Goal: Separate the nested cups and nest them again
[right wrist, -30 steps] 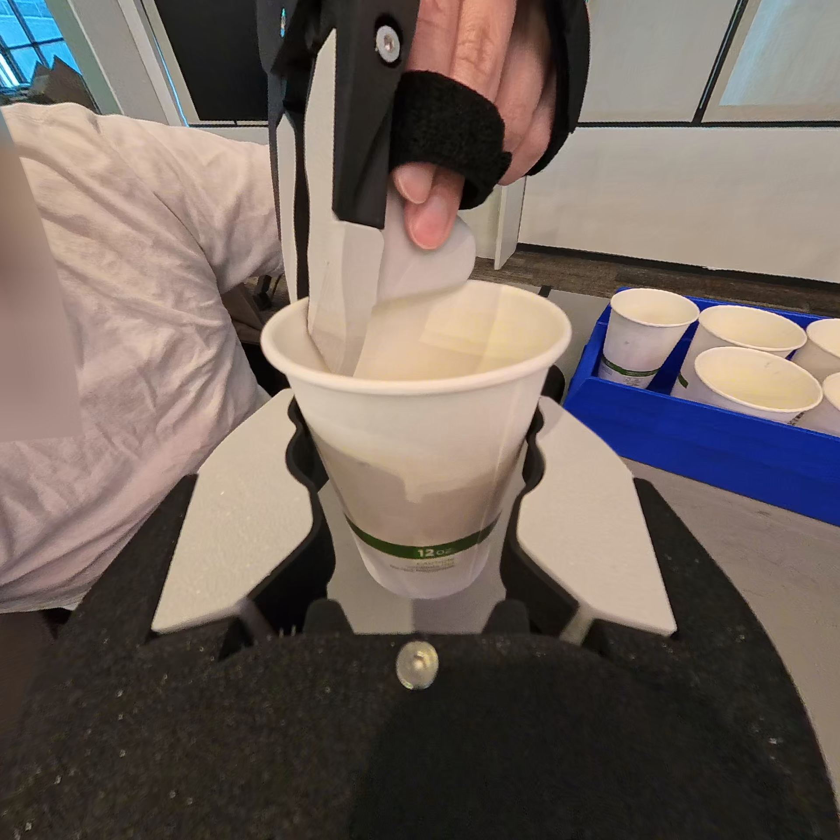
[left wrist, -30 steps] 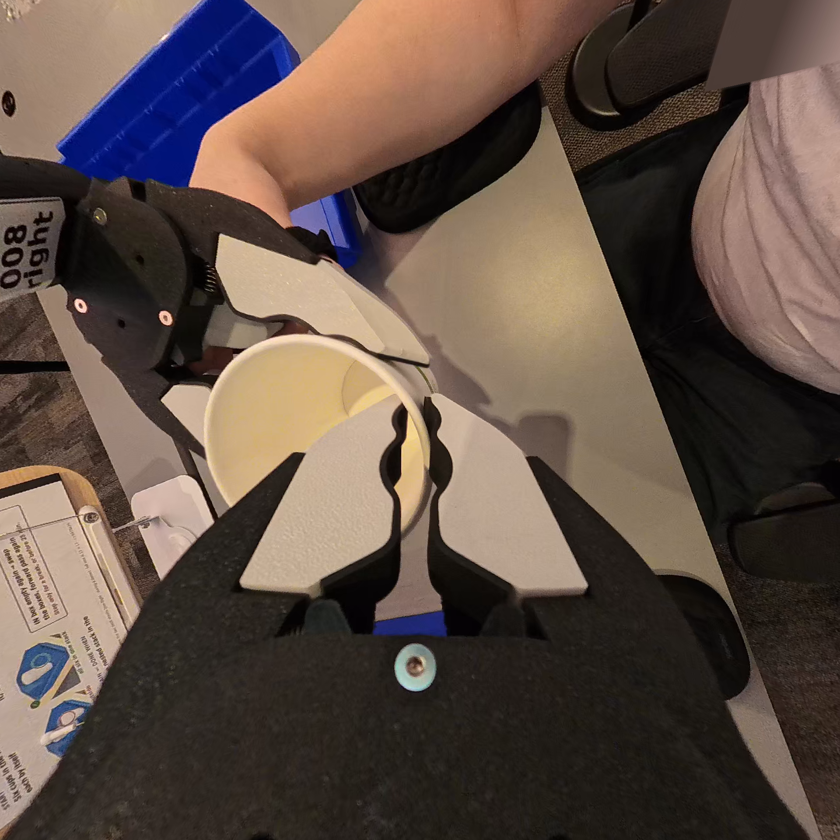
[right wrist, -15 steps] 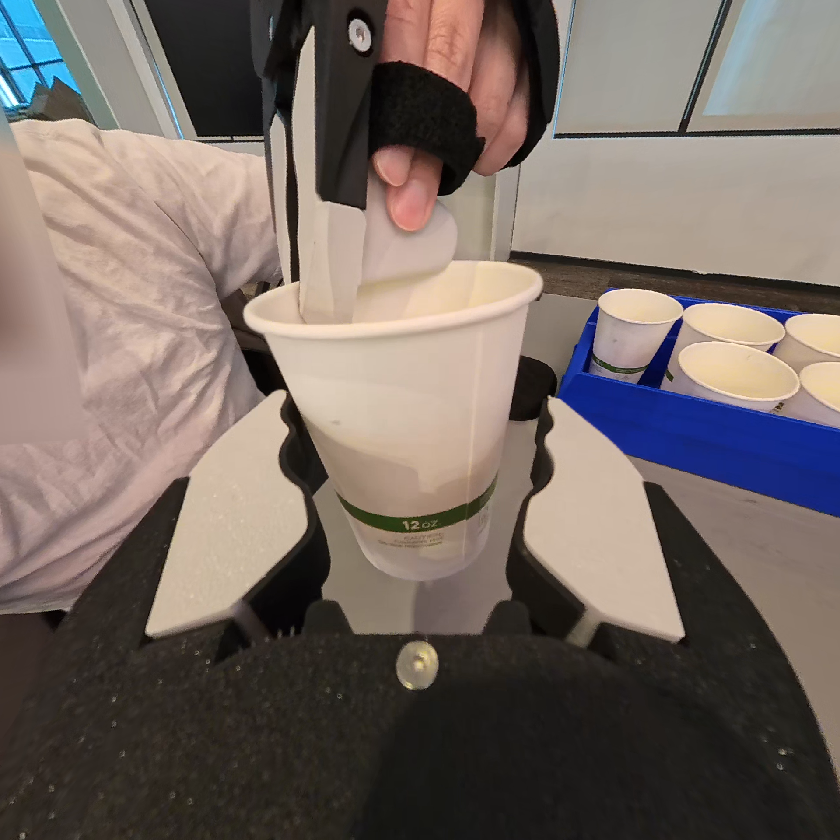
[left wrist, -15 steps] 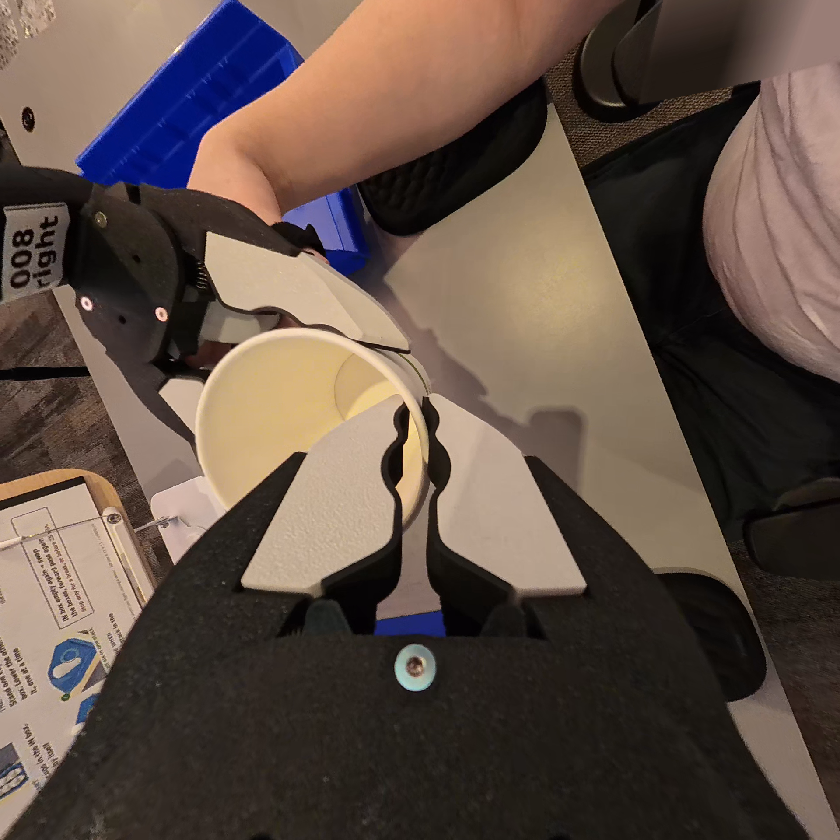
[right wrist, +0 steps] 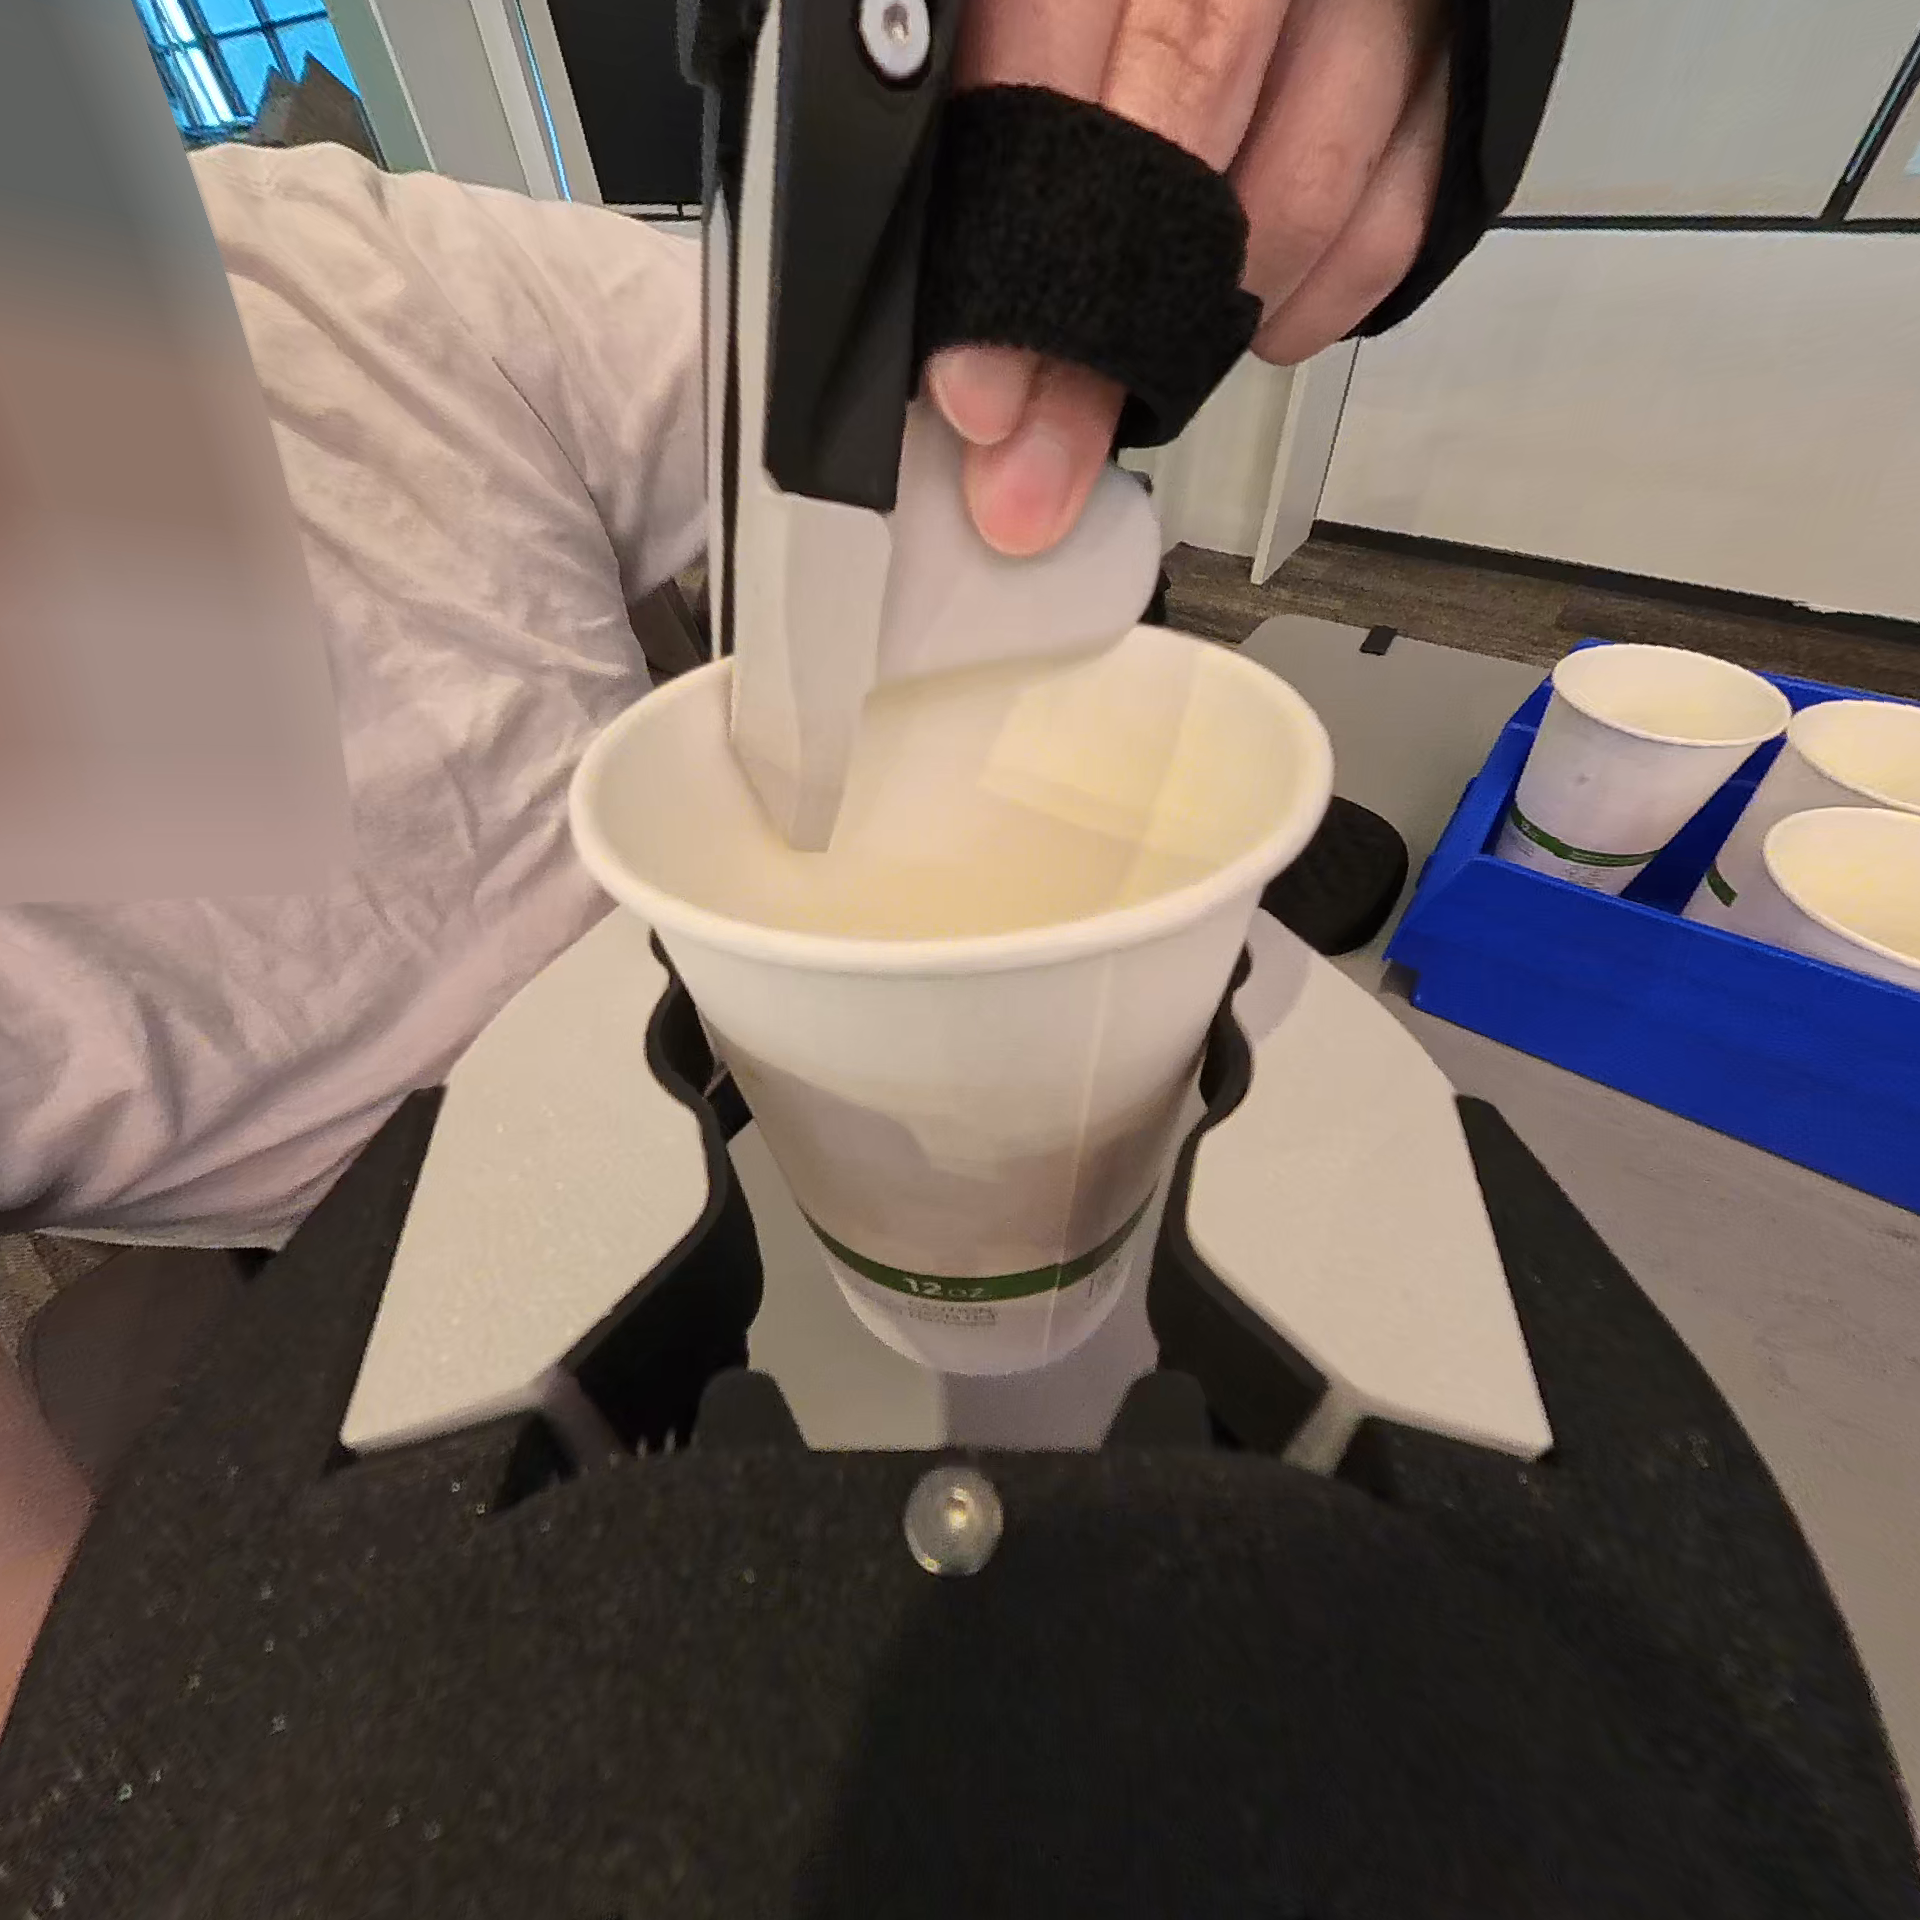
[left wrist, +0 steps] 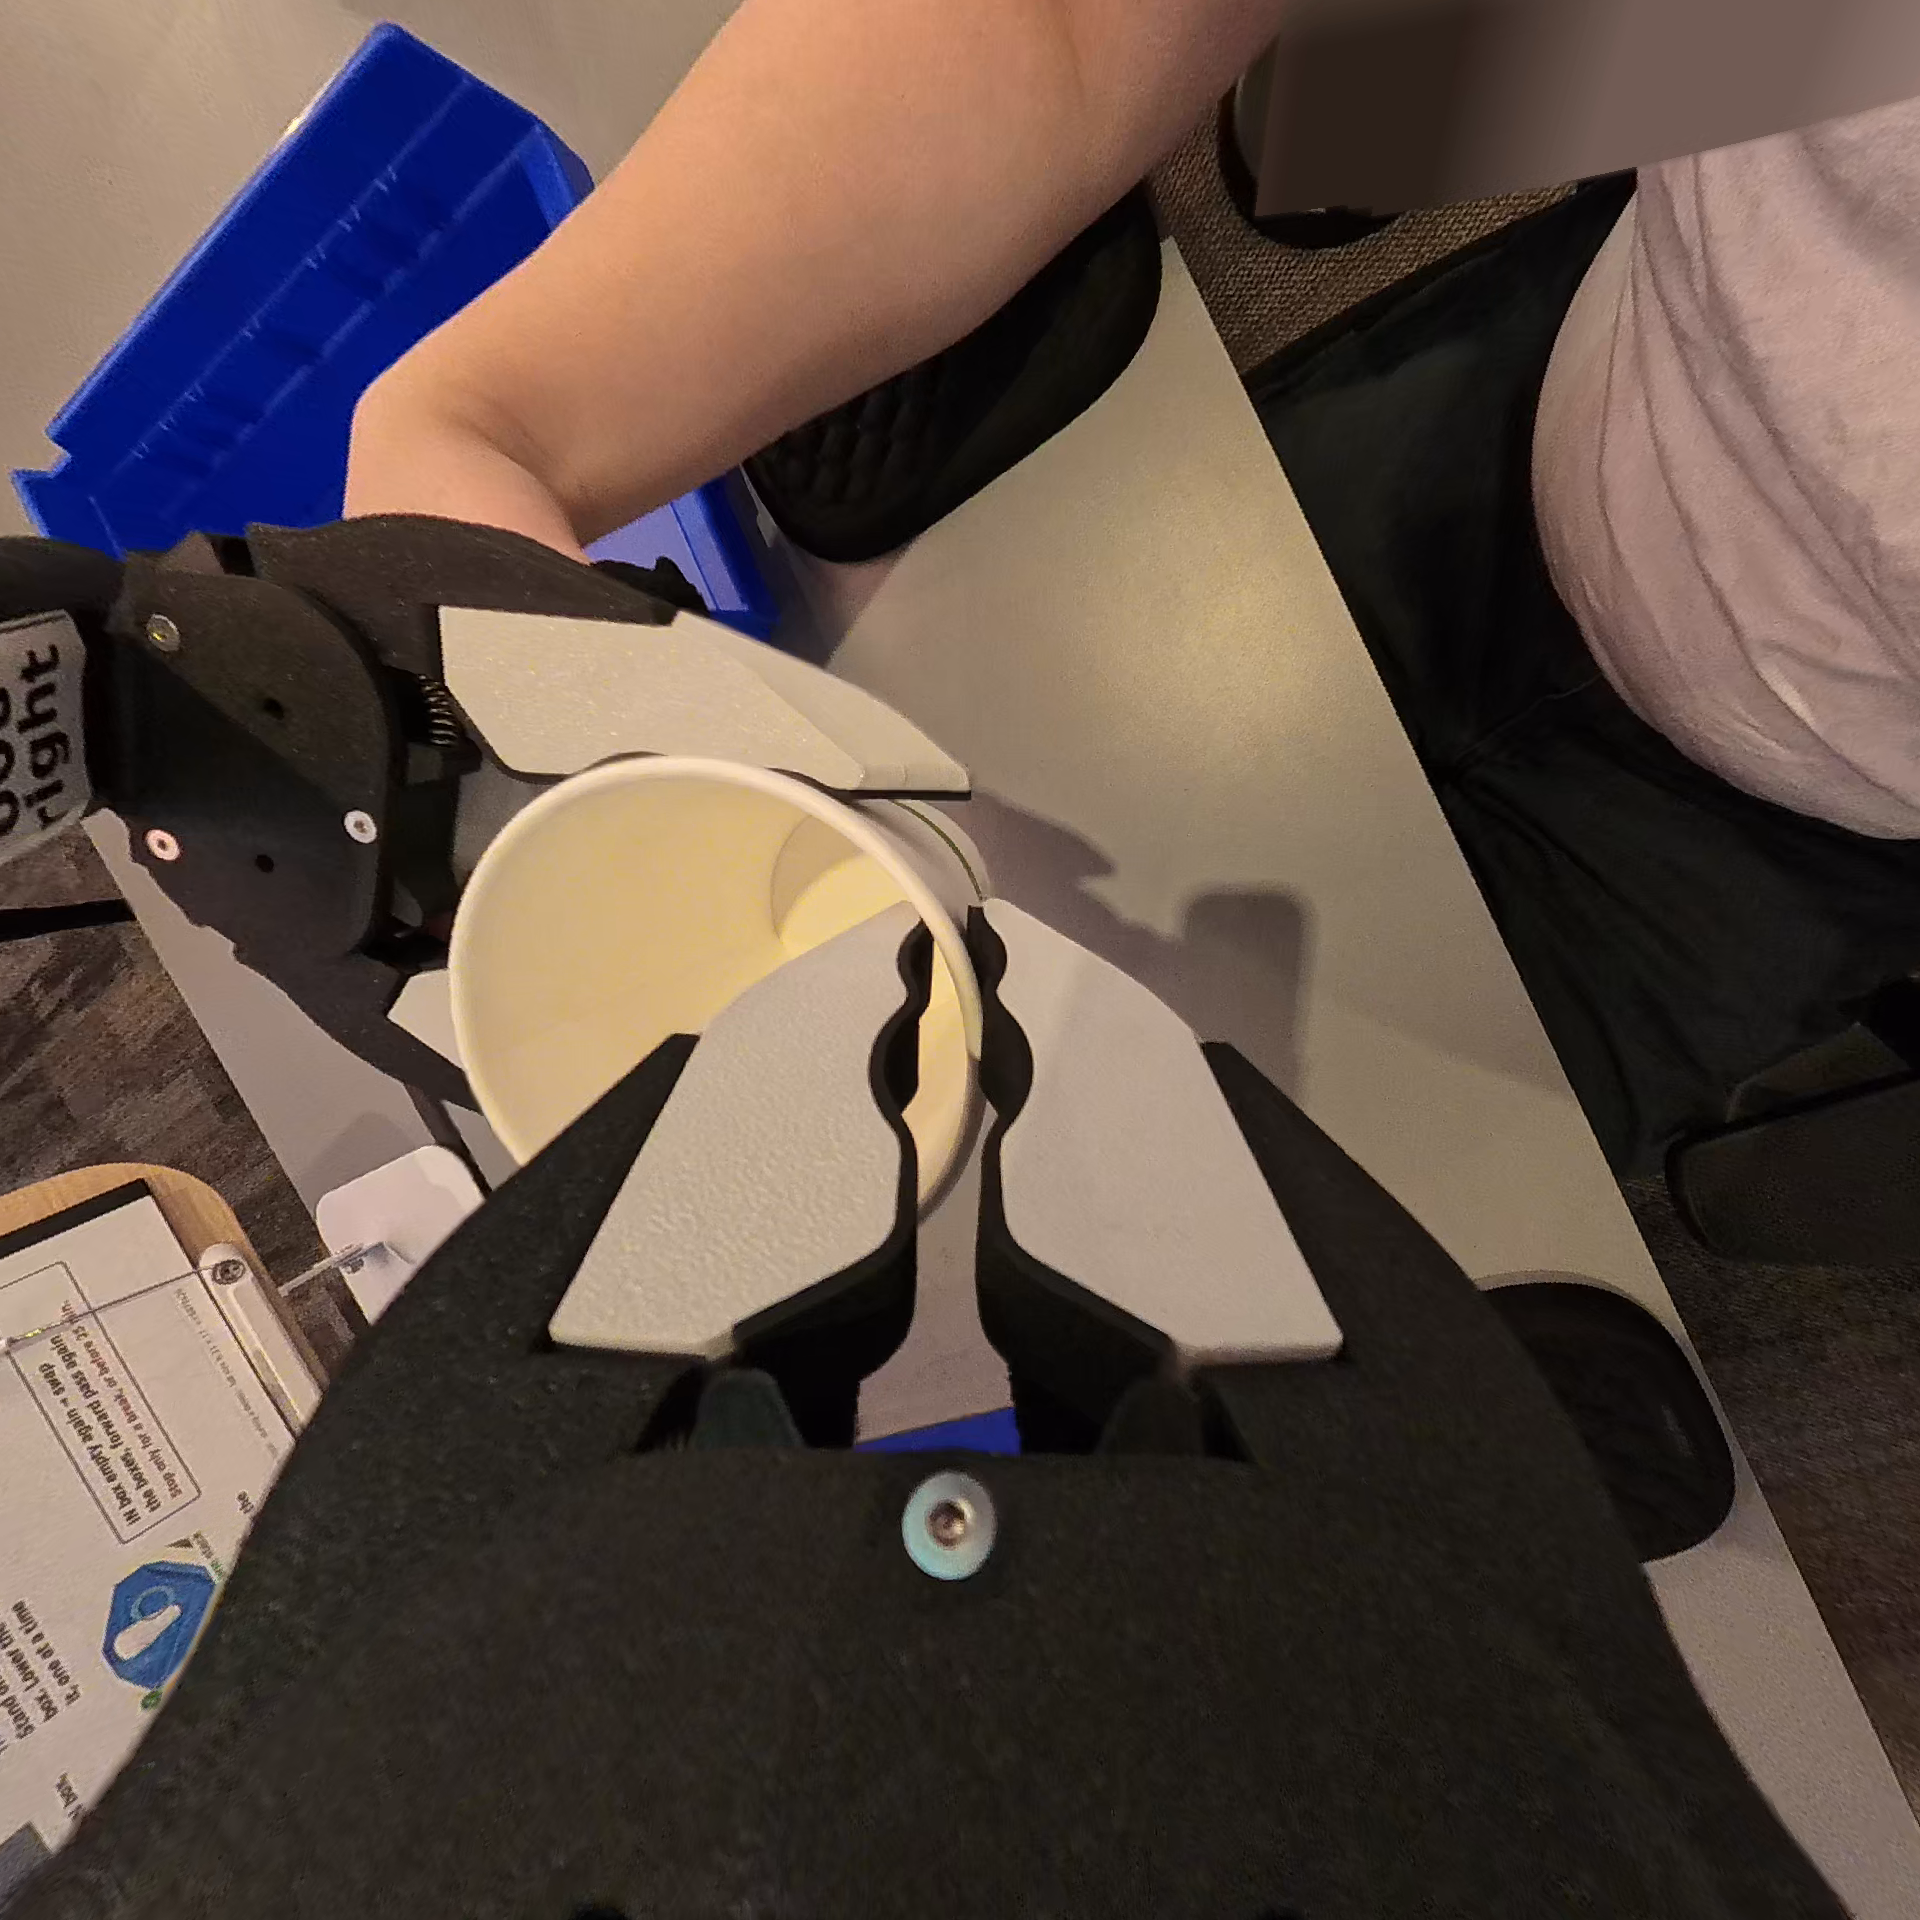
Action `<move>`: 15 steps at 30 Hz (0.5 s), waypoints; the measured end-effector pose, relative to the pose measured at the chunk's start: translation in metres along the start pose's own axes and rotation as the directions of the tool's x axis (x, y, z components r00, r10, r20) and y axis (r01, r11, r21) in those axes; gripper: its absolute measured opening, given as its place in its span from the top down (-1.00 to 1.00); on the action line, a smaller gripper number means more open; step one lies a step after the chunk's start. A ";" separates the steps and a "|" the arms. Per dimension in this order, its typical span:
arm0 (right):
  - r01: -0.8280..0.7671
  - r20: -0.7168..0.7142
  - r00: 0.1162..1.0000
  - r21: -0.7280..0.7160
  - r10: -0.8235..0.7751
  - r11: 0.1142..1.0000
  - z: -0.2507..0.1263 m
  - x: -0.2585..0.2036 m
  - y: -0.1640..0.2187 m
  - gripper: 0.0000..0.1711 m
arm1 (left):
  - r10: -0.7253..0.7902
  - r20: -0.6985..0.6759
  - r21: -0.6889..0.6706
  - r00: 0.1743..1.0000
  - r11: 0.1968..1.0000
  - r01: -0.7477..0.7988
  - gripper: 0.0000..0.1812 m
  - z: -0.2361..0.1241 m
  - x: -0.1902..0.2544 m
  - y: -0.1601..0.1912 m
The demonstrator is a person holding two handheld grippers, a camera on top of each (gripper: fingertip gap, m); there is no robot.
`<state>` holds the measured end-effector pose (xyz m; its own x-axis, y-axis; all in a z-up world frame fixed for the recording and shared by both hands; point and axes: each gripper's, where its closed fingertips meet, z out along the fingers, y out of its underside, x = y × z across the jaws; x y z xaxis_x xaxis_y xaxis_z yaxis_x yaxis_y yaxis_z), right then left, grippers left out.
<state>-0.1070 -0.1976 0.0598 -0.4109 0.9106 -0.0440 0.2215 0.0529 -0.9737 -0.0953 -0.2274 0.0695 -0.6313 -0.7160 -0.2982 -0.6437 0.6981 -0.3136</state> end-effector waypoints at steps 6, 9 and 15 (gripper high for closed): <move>-0.015 -0.033 0.999 0.043 0.016 0.999 -0.005 0.007 -0.006 -0.08 | -0.013 0.054 -0.009 0.998 1.000 0.013 0.94 -0.003 -0.008 0.005; -0.031 -0.055 0.998 0.051 0.034 0.998 -0.006 0.012 -0.007 -0.08 | -0.032 0.085 -0.002 0.996 0.999 0.033 0.89 -0.005 -0.013 0.006; -0.046 -0.087 0.995 0.042 0.050 0.998 -0.010 0.019 -0.002 -0.08 | -0.076 0.173 0.047 0.982 0.997 0.068 0.62 -0.023 -0.025 0.003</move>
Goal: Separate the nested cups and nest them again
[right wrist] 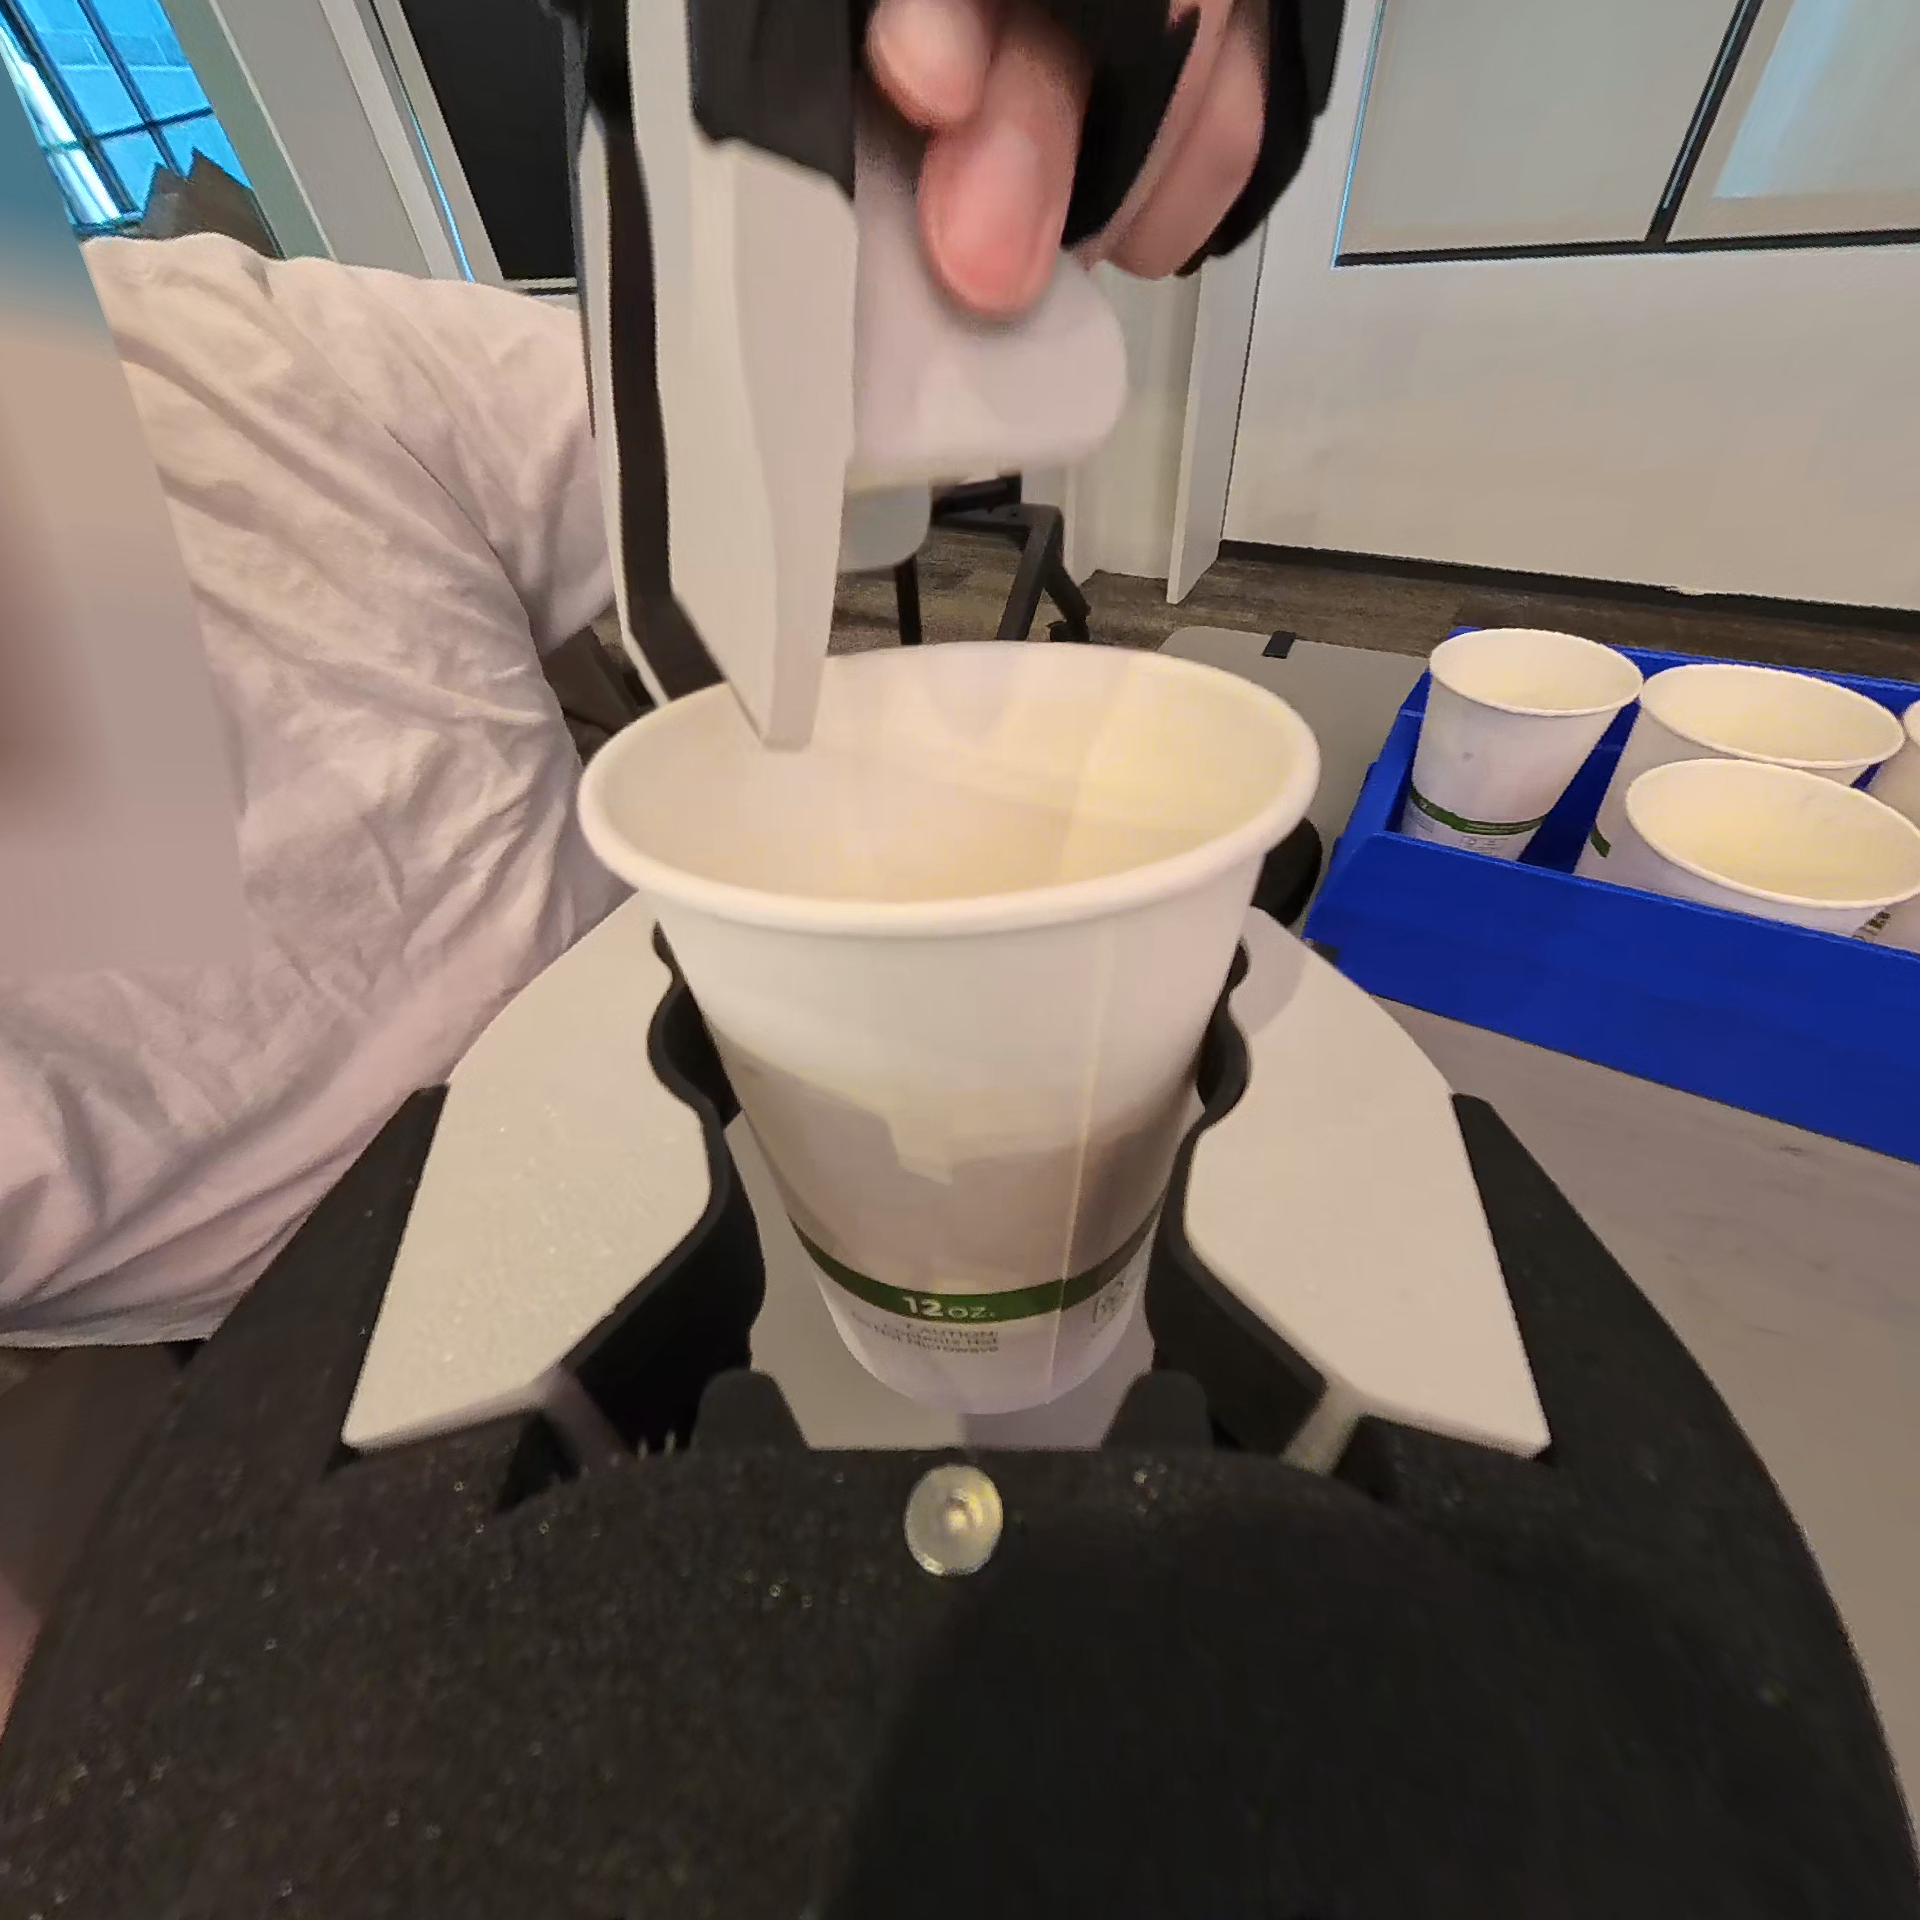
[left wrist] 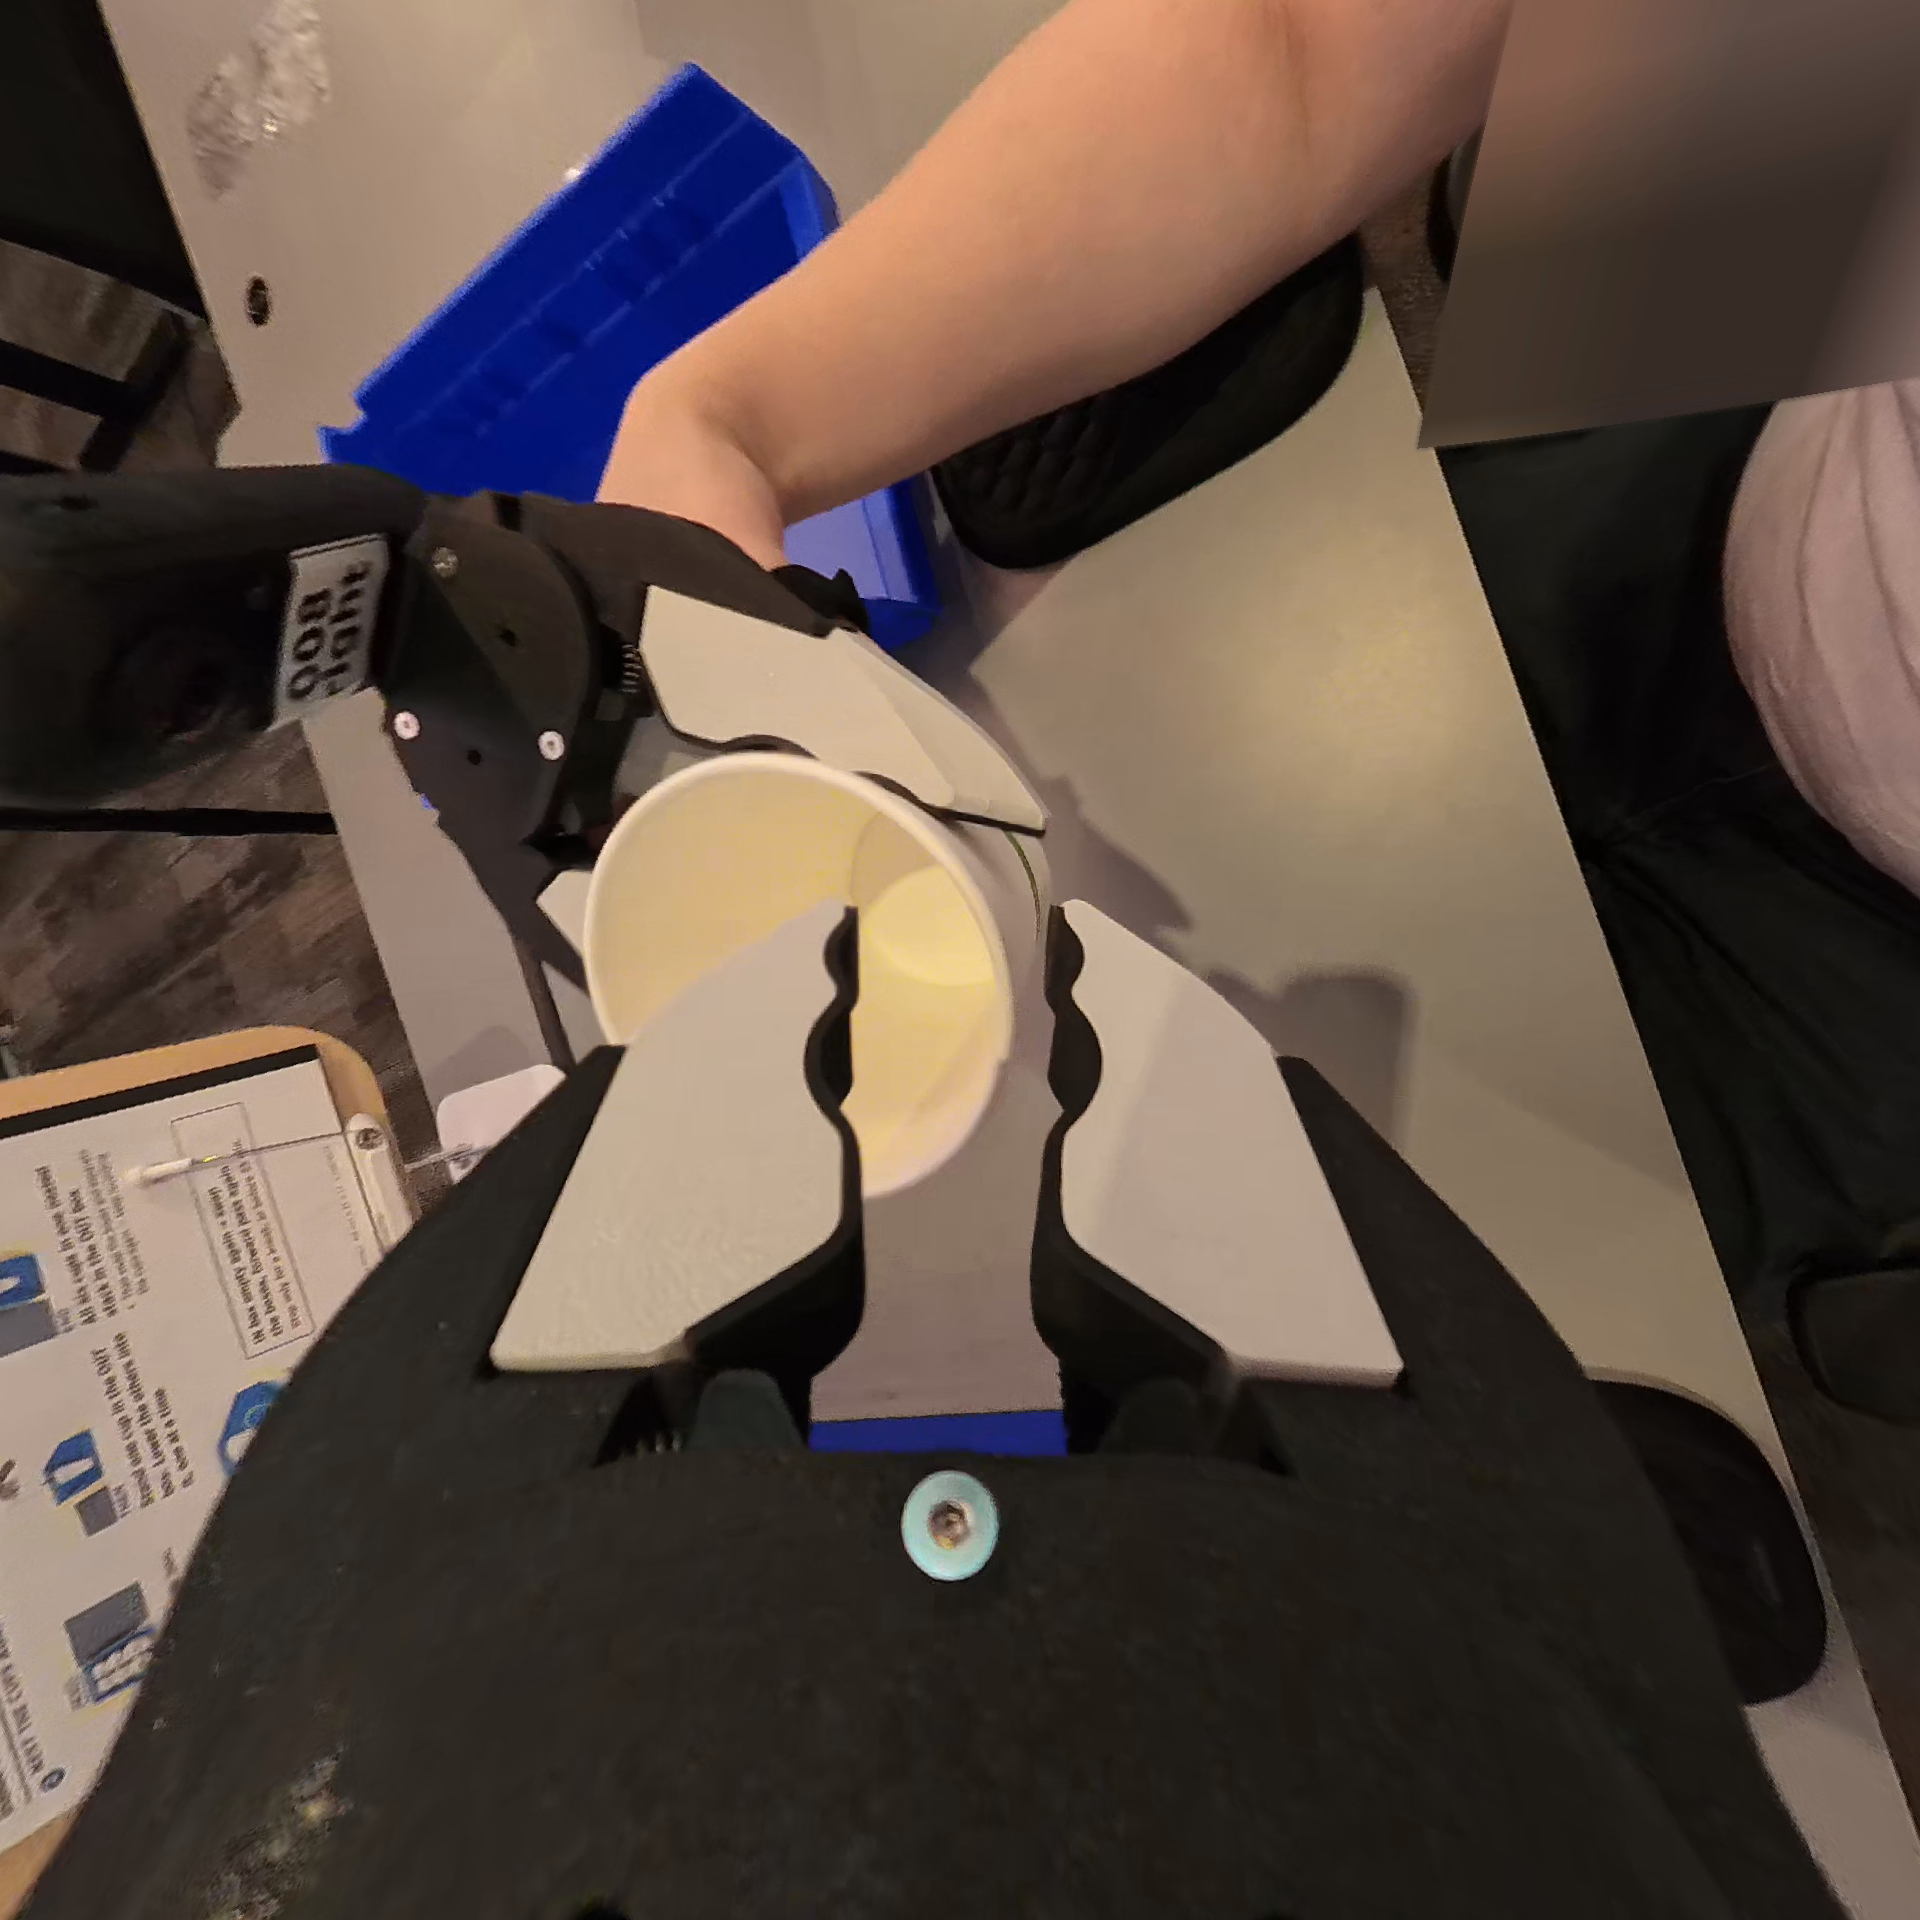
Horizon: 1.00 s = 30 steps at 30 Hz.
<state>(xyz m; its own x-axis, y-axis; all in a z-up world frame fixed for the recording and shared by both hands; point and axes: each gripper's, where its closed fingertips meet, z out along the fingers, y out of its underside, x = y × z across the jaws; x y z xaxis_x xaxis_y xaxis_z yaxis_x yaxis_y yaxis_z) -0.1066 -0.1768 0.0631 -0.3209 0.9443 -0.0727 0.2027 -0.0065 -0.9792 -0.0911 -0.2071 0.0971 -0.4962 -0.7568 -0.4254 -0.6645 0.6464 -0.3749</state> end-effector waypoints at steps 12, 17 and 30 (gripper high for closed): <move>-0.013 -0.950 0.283 0.136 0.134 0.991 -0.263 0.081 0.023 -0.08 | -0.272 0.301 0.175 0.914 0.958 0.228 0.60 -0.054 -0.020 0.034; -0.156 -0.949 -0.072 0.315 0.307 0.936 -0.328 0.088 0.108 -0.09 | -0.294 0.329 0.173 0.897 0.953 0.249 0.62 -0.057 -0.010 0.041; -0.276 -0.946 -0.075 0.324 0.316 0.905 -0.335 0.113 0.207 -0.10 | -0.242 0.359 0.142 0.901 0.969 0.203 0.64 -0.066 0.012 0.034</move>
<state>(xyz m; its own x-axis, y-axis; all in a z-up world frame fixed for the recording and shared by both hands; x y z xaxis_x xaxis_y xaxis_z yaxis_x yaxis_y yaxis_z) 0.2088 0.0388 -0.0845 0.9632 0.2383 -0.1245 -0.0276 -0.3729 -0.9275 -0.1563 -0.2012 0.1332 -0.0861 -0.8037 -0.5888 -0.6651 0.4864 -0.5666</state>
